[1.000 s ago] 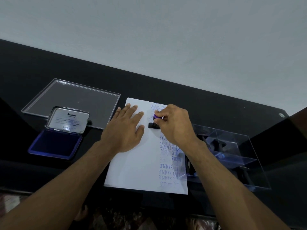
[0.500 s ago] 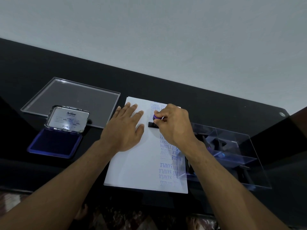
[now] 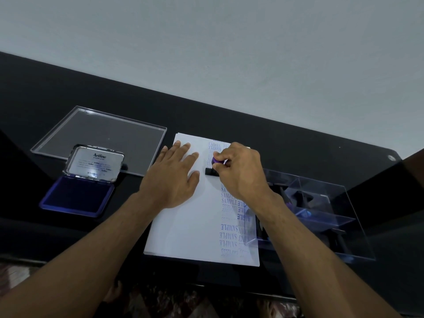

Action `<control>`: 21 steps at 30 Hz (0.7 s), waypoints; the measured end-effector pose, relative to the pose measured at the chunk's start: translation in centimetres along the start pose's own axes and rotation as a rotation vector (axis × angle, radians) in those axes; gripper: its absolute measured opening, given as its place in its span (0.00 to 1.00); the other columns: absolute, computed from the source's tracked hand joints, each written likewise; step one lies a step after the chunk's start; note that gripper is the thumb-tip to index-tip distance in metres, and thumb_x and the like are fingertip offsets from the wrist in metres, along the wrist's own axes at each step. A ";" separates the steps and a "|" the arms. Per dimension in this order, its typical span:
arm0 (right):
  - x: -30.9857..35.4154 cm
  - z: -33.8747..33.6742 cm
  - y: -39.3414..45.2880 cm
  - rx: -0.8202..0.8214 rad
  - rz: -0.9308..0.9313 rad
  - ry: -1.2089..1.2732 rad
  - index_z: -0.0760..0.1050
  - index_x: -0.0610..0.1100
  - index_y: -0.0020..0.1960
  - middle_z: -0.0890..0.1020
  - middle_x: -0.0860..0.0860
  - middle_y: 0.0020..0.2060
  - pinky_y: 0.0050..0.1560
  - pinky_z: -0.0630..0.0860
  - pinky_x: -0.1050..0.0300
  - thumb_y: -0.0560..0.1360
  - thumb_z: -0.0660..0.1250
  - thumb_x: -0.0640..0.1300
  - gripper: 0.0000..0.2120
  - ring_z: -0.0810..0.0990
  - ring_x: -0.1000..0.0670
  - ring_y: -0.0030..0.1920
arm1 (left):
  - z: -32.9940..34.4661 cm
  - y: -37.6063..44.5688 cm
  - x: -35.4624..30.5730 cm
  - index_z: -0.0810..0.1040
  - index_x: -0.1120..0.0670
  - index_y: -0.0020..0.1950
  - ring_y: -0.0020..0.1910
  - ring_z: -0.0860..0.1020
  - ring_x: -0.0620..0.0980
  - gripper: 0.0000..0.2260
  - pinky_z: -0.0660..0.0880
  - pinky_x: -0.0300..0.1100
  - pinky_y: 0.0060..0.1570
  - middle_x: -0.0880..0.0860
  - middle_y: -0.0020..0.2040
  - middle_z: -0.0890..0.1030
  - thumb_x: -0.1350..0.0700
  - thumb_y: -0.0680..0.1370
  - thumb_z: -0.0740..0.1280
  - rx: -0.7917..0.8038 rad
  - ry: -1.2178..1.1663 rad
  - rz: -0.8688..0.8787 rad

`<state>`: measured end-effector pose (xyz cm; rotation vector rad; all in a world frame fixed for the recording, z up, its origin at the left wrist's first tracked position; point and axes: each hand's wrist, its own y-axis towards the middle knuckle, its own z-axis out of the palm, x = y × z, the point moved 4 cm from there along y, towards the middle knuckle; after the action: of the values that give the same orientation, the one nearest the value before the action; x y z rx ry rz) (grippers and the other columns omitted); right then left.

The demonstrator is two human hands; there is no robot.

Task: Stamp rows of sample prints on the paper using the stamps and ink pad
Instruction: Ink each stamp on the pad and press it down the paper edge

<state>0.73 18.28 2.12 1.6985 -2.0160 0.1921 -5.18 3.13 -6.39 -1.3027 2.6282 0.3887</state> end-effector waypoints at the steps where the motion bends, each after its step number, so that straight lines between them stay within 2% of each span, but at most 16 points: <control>1: -0.1 0.0 -0.1 0.003 0.002 0.000 0.84 0.44 0.55 0.82 0.51 0.51 0.55 0.79 0.60 0.75 0.72 0.42 0.09 0.81 0.53 0.47 | 0.0 0.0 0.0 0.64 0.51 0.79 0.81 0.53 0.56 0.32 0.51 0.55 0.79 0.55 0.81 0.59 0.39 0.79 0.45 -0.005 0.000 0.003; 8: 0.0 0.0 0.4 0.007 0.017 0.001 0.84 0.44 0.55 0.82 0.52 0.50 0.49 0.71 0.69 0.75 0.72 0.42 0.09 0.78 0.57 0.44 | 0.2 0.1 0.2 0.65 0.51 0.78 0.81 0.54 0.56 0.33 0.51 0.55 0.78 0.55 0.80 0.61 0.38 0.79 0.44 -0.011 0.004 0.009; 13: 0.0 0.0 0.6 0.012 0.018 -0.015 0.84 0.44 0.55 0.83 0.52 0.51 0.49 0.69 0.70 0.75 0.72 0.42 0.09 0.75 0.59 0.43 | 0.1 0.0 0.1 0.65 0.52 0.78 0.81 0.54 0.56 0.34 0.52 0.55 0.79 0.55 0.80 0.61 0.38 0.78 0.43 -0.015 -0.001 0.011; 18: 0.0 0.0 0.3 0.015 0.012 -0.010 0.84 0.44 0.54 0.83 0.51 0.52 0.52 0.73 0.66 0.74 0.72 0.41 0.09 0.81 0.54 0.48 | 0.1 0.0 0.1 0.64 0.51 0.79 0.81 0.53 0.56 0.34 0.50 0.54 0.79 0.55 0.81 0.59 0.37 0.78 0.41 -0.008 0.000 0.014; 21: 0.0 0.0 0.3 0.021 0.014 -0.017 0.84 0.44 0.55 0.83 0.51 0.51 0.51 0.74 0.66 0.75 0.72 0.41 0.09 0.81 0.54 0.48 | 0.1 0.0 0.1 0.65 0.51 0.79 0.81 0.53 0.56 0.34 0.51 0.54 0.79 0.55 0.81 0.60 0.38 0.78 0.42 -0.016 -0.003 0.013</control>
<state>0.41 18.35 2.20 1.7047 -2.0456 0.2043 -5.27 3.11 -6.52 -1.2896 2.6380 0.4135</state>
